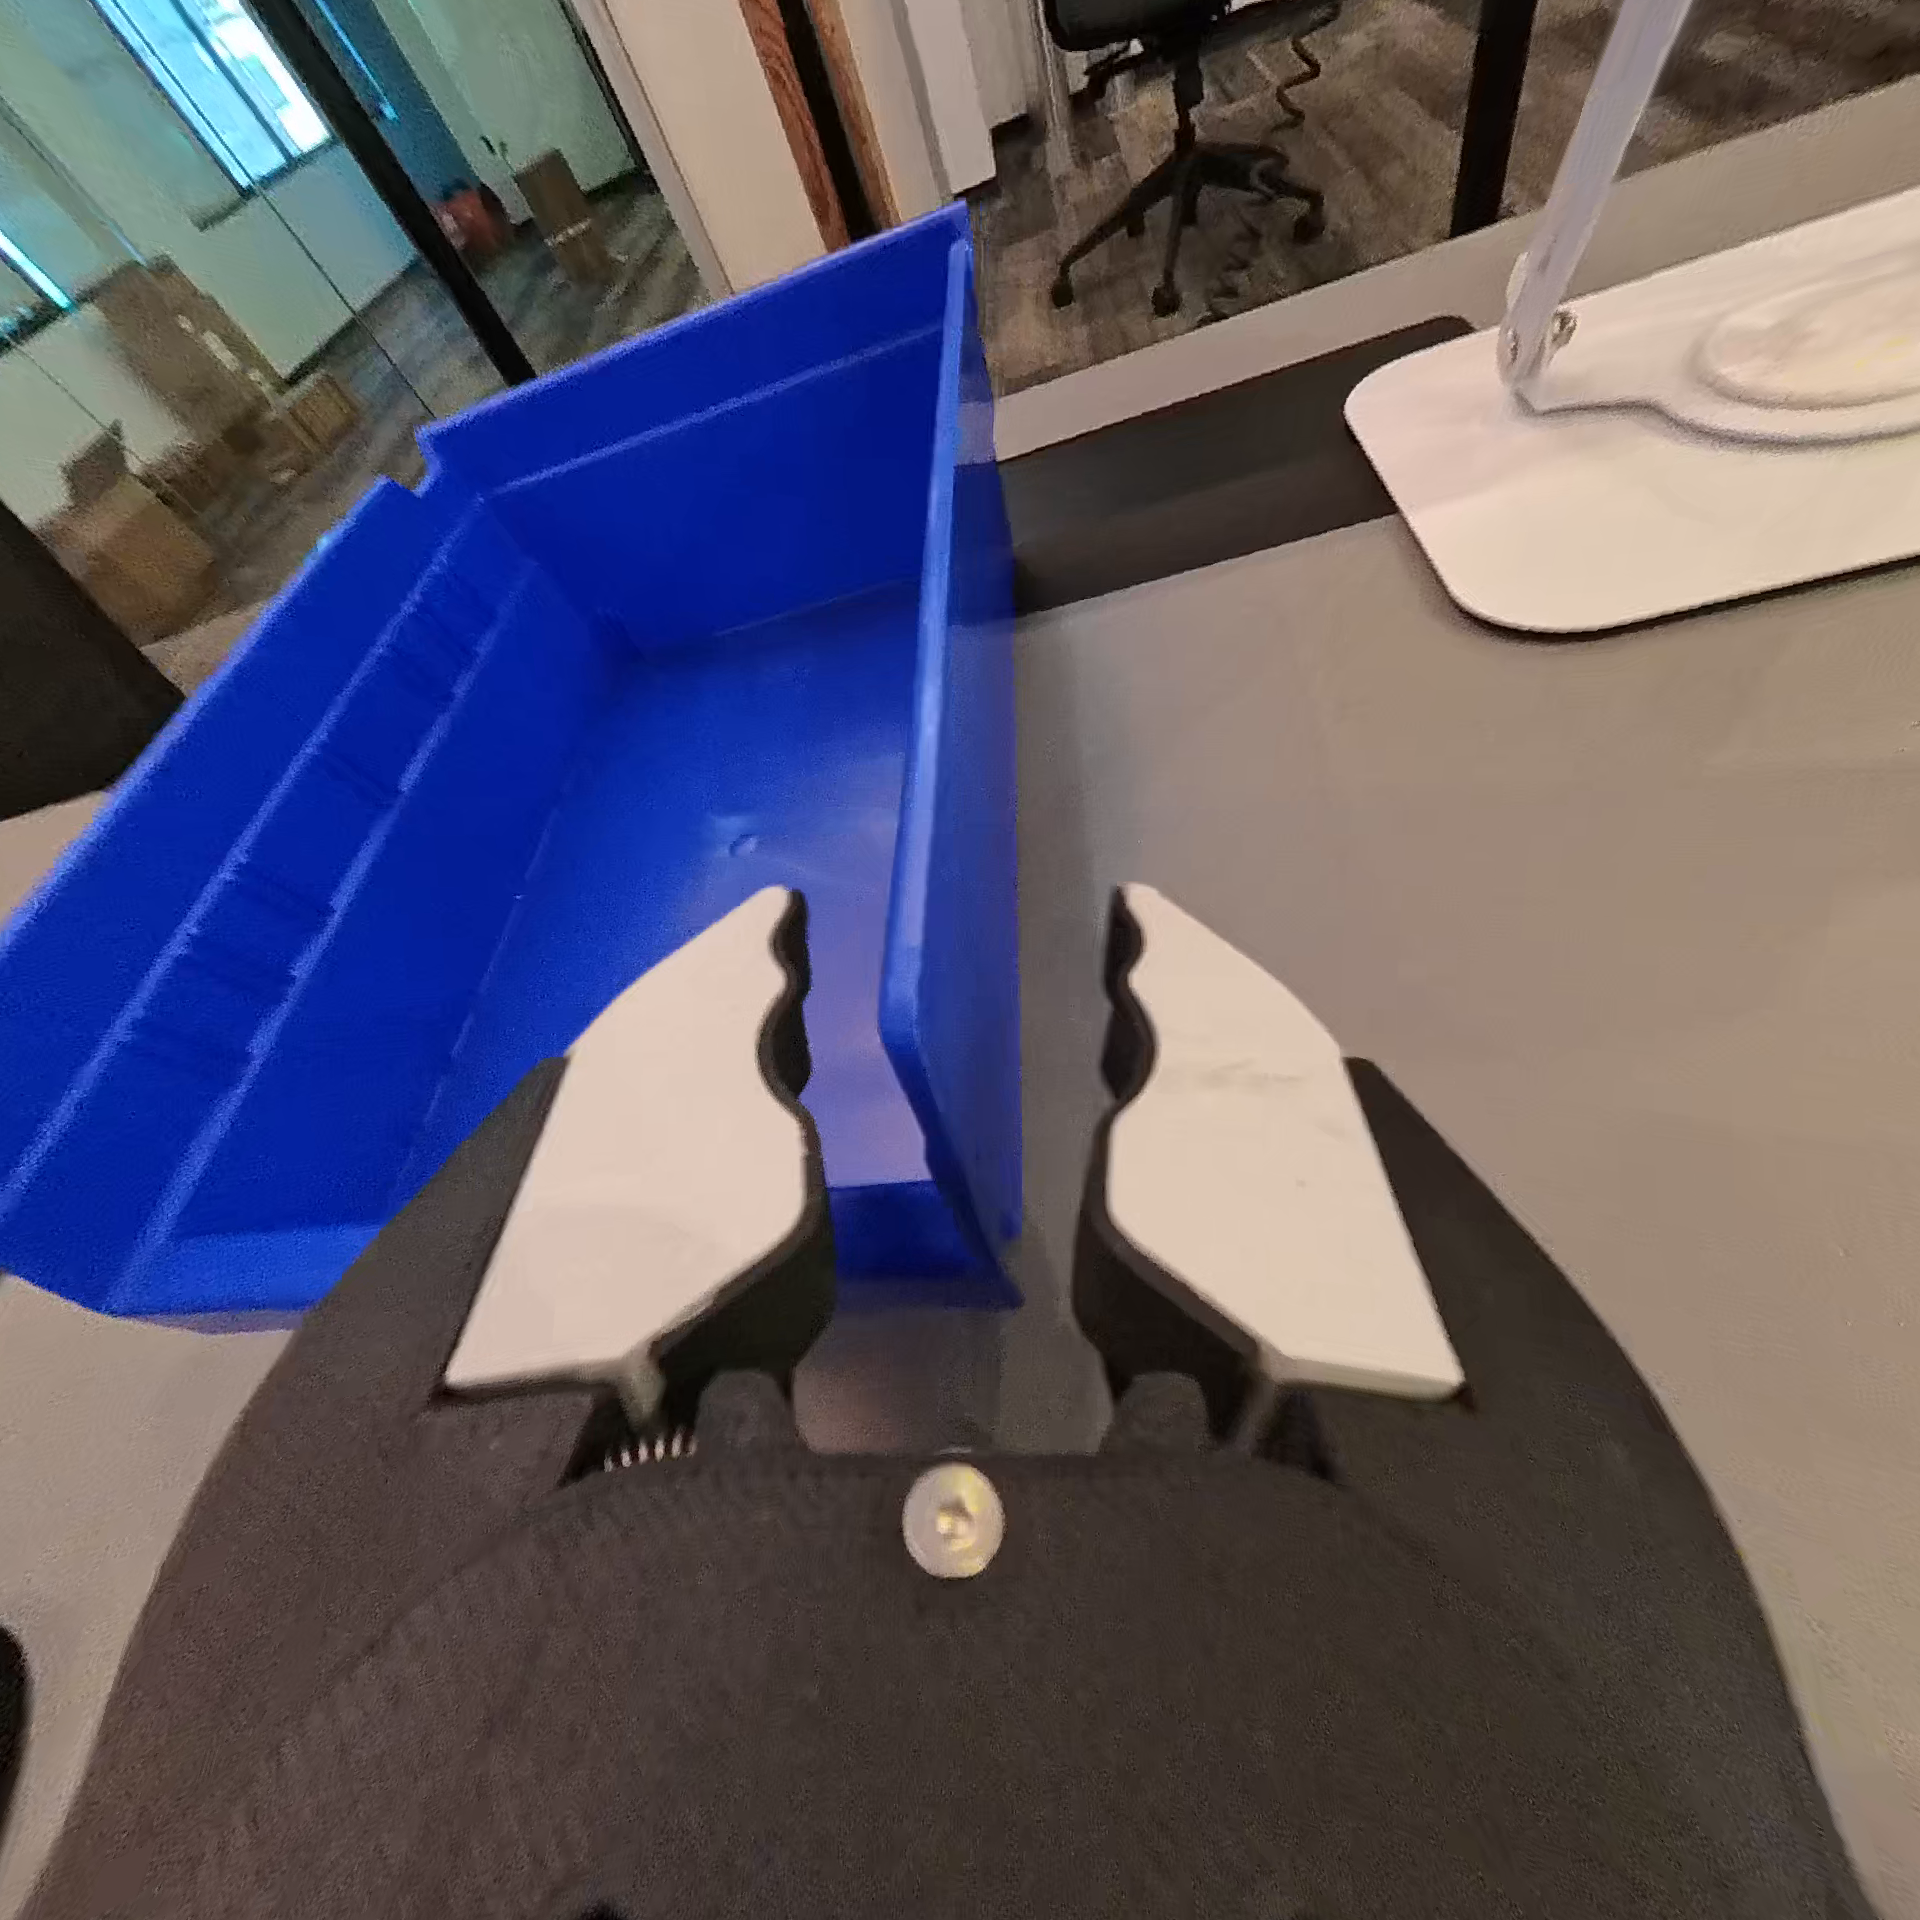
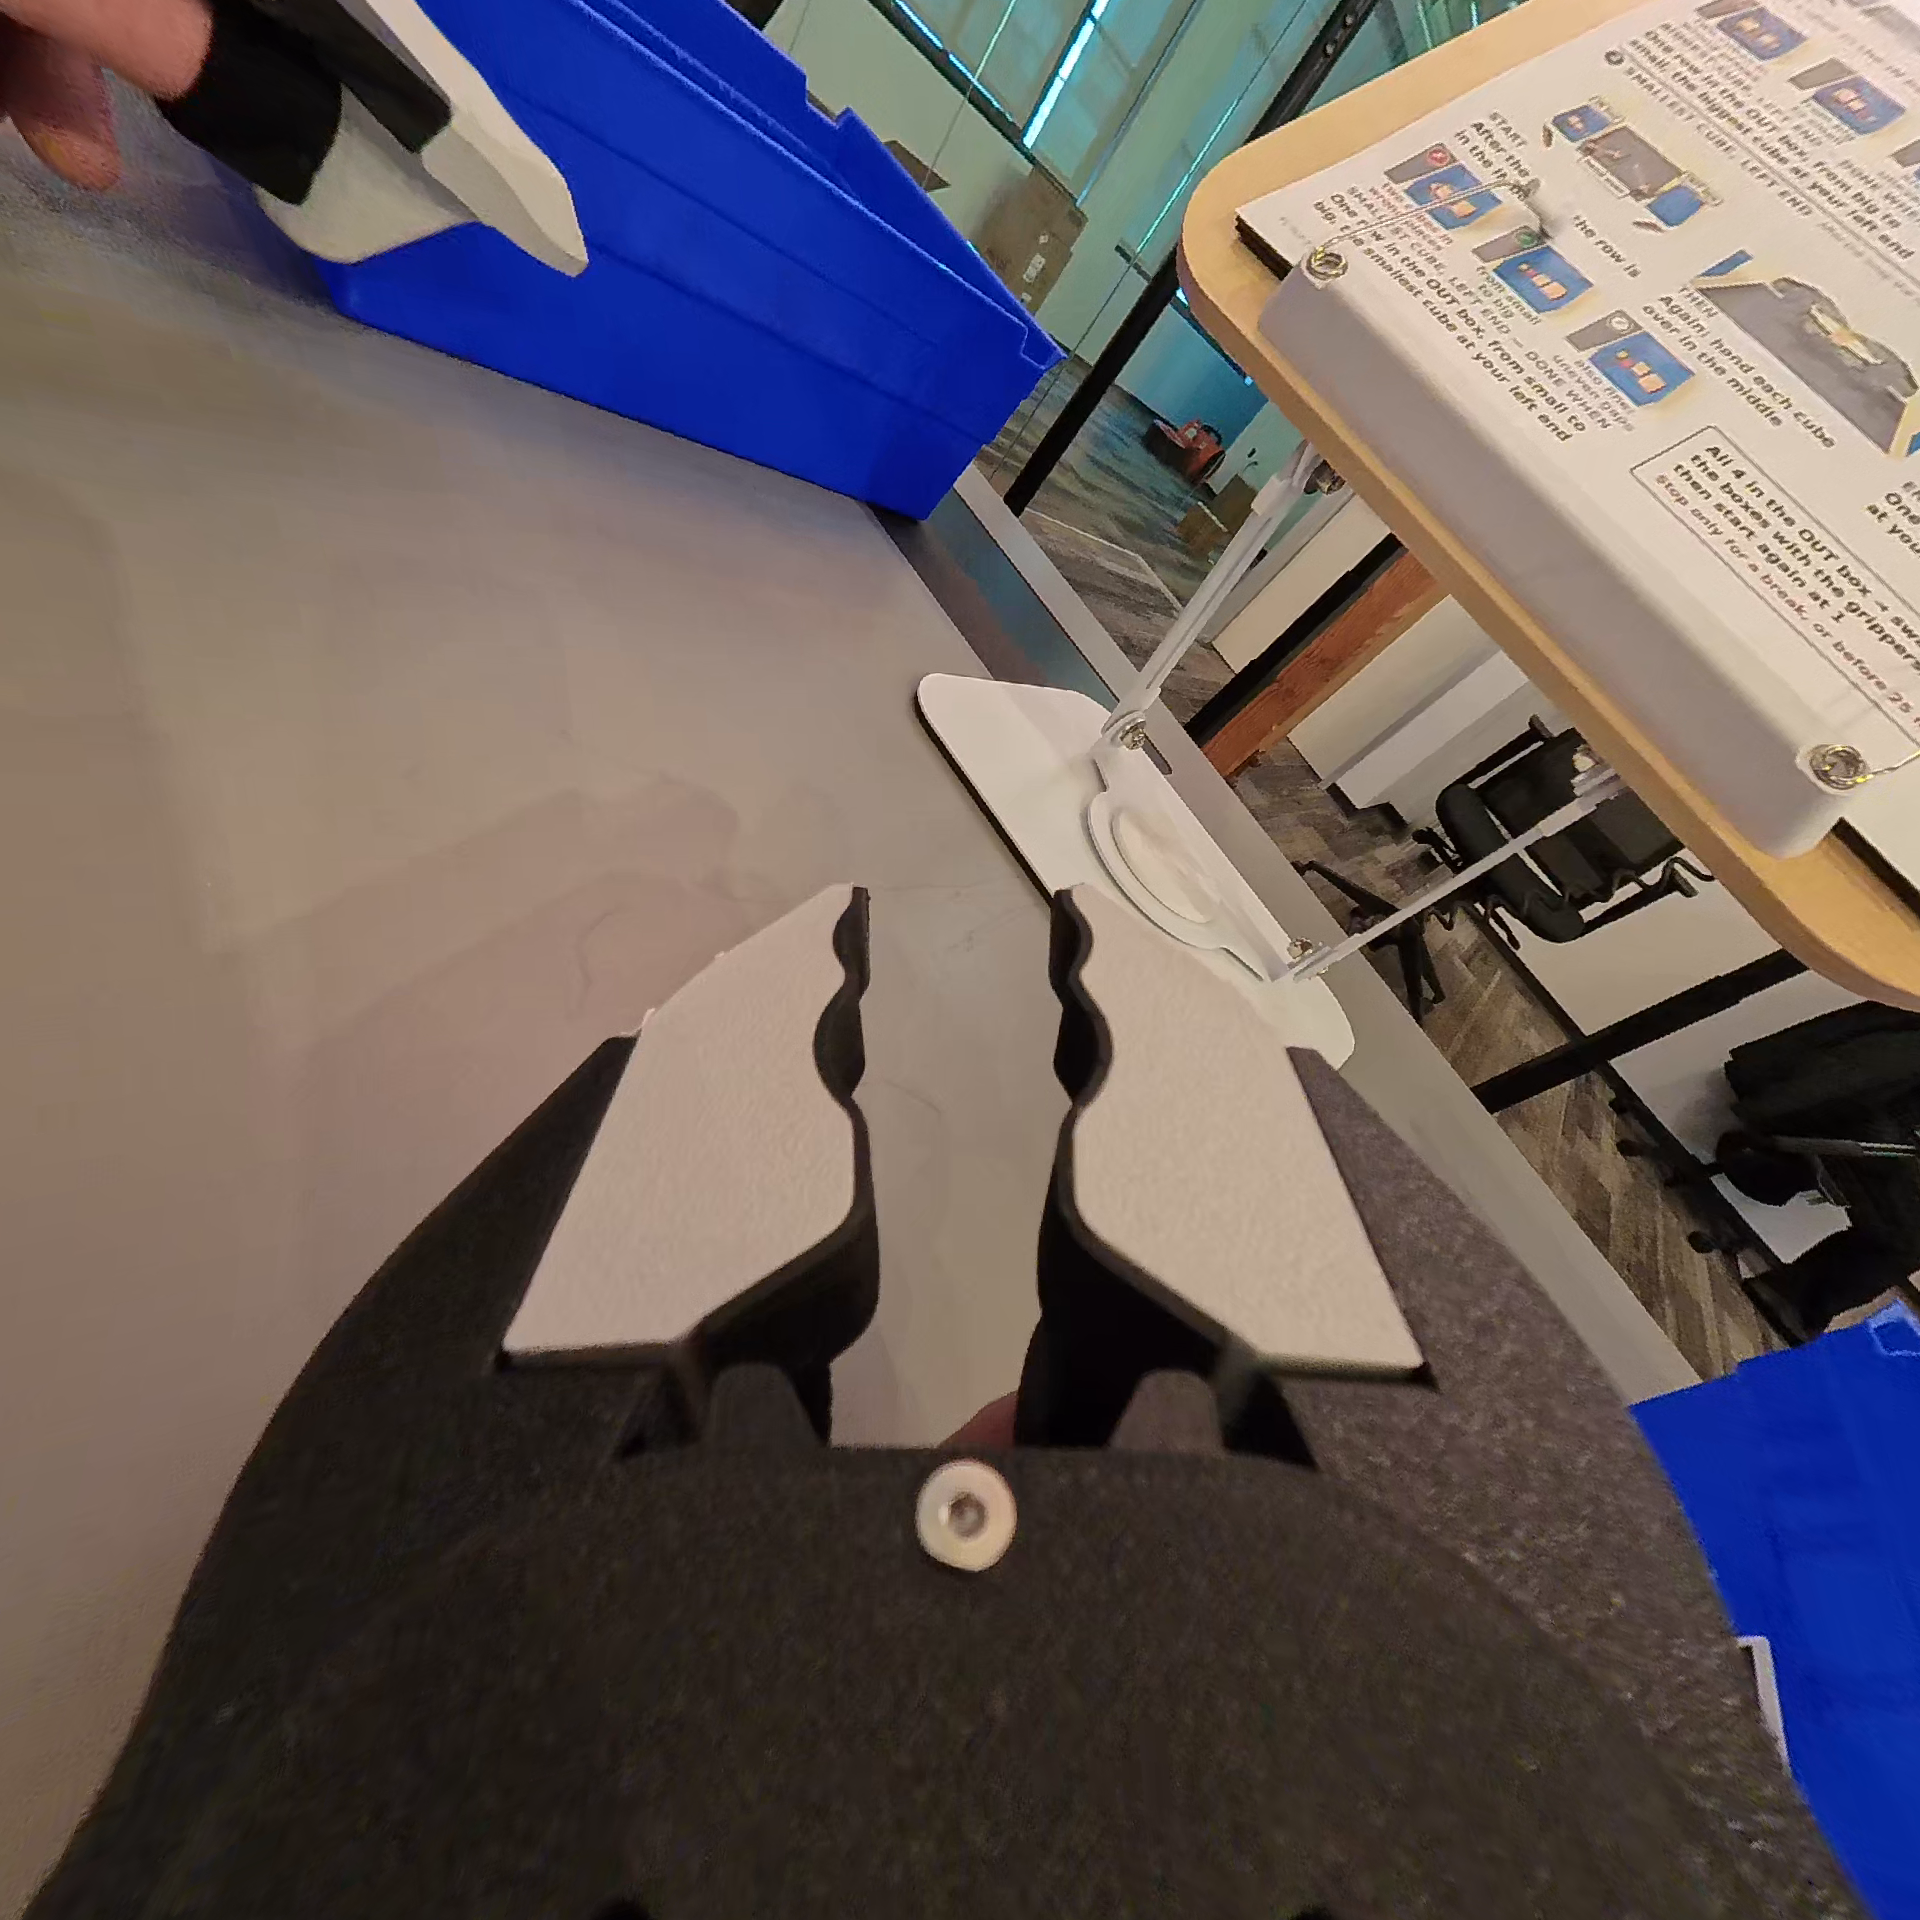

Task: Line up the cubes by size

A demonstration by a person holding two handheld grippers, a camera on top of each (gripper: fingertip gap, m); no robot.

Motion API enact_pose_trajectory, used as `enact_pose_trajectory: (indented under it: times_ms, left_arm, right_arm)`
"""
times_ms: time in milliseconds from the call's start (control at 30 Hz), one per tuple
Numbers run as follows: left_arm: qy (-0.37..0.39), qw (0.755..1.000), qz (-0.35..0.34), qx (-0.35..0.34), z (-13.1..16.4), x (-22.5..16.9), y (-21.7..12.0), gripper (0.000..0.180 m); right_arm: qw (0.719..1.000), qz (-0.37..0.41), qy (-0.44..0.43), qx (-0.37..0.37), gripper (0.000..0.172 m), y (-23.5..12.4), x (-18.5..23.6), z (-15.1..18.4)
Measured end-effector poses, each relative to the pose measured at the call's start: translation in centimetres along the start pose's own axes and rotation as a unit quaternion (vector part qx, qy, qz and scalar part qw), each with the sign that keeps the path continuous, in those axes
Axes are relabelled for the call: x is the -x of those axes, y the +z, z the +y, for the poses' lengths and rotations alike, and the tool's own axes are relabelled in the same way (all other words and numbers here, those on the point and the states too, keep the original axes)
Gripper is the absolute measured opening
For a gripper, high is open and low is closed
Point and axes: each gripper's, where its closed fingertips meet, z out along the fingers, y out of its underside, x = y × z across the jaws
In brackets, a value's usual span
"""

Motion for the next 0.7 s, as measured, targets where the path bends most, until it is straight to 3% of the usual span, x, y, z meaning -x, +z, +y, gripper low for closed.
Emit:
enact_pose_trajectory:
  times_ms: [133,367,700]
  left_arm:
    - [0.037,0.999,-0.013,-0.007,-0.4,0.3,0.0,0.010]
    - [0.043,0.999,0.012,-0.005,-0.1,-0.2,-1.0,0.006]
    - [0.036,0.996,0.084,0.004,1.3,-1.4,-5.0,0.005]
  right_arm:
    - [1.000,0.002,-0.001,-0.005,0.033,-0.1,0.0,-0.1]
    - [1.000,0.004,0.006,-0.007,0.033,-0.2,-0.2,-0.1]
    - [1.000,0.007,0.011,-0.005,0.033,-0.1,-0.5,0.0]
